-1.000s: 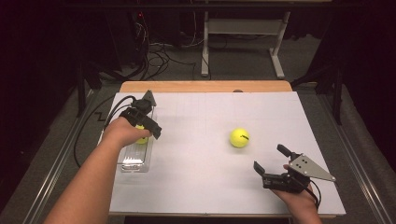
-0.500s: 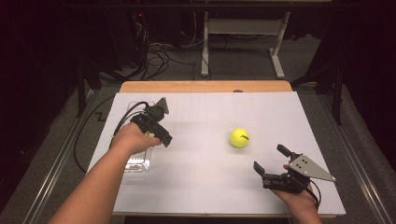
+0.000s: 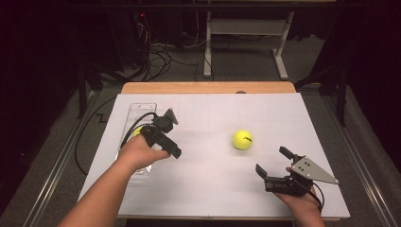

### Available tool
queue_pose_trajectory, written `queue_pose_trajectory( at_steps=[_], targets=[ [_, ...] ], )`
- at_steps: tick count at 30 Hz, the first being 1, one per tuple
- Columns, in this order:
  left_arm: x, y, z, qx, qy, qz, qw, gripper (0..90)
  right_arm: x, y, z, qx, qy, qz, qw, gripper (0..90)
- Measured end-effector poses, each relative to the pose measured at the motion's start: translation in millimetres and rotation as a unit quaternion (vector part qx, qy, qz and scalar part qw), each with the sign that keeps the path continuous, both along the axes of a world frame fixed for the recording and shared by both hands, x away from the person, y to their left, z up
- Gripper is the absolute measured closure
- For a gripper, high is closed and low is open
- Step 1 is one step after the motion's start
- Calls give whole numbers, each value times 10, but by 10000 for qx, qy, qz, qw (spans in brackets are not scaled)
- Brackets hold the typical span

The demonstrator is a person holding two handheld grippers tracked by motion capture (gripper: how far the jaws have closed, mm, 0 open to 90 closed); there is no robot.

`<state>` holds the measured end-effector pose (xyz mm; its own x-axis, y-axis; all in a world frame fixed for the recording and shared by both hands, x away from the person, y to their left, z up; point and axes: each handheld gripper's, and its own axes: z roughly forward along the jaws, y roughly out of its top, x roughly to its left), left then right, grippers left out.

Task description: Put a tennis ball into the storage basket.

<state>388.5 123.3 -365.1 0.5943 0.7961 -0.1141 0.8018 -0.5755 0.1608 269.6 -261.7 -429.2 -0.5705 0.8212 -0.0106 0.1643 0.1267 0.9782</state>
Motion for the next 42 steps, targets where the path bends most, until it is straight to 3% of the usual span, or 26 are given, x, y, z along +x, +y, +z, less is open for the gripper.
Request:
queue_pose_trajectory(
  at_steps=[3, 9, 21, 25, 29, 31, 36, 40, 42],
  targets=[
    [-79, -53, 11, -21, -101, -126, 9999, 7, -1, 3, 2, -6, -11, 8, 10000, 2],
    [-234, -123, 12, -266, -220, -320, 9989, 7, 0, 4, 4, -12, -12, 10, 10000, 2],
    [-477, -133, -263, -543, -342, -516, 9966, 6, 4, 7, 2, -27, -11, 30, 10000, 2],
    [-569, -131, -349, -762, -478, -597, 9942, 6, 15, 18, -7, -74, 2, 64, 10000, 2],
    [-603, -134, -428, -807, -442, -633, 9937, 7, 25, 27, -12, -79, 6, 49, 10000, 2],
    [-650, -145, -509, -922, -447, -764, 9918, 6, 46, 32, -17, -76, 32, 19, 10000, 2],
    [-713, -141, -541, -967, -569, -850, 9900, 6, 65, 33, -24, -41, 48, 1, 10000, 2],
    [-721, -90, -529, -1231, -584, -857, 9870, 6, 75, 38, -34, -48, 63, -31, 10000, 2],
    [-734, -85, -546, -1196, -628, -877, 9870, 6, 77, 40, -37, -52, 72, -38, 10000, 2]
  ],
)
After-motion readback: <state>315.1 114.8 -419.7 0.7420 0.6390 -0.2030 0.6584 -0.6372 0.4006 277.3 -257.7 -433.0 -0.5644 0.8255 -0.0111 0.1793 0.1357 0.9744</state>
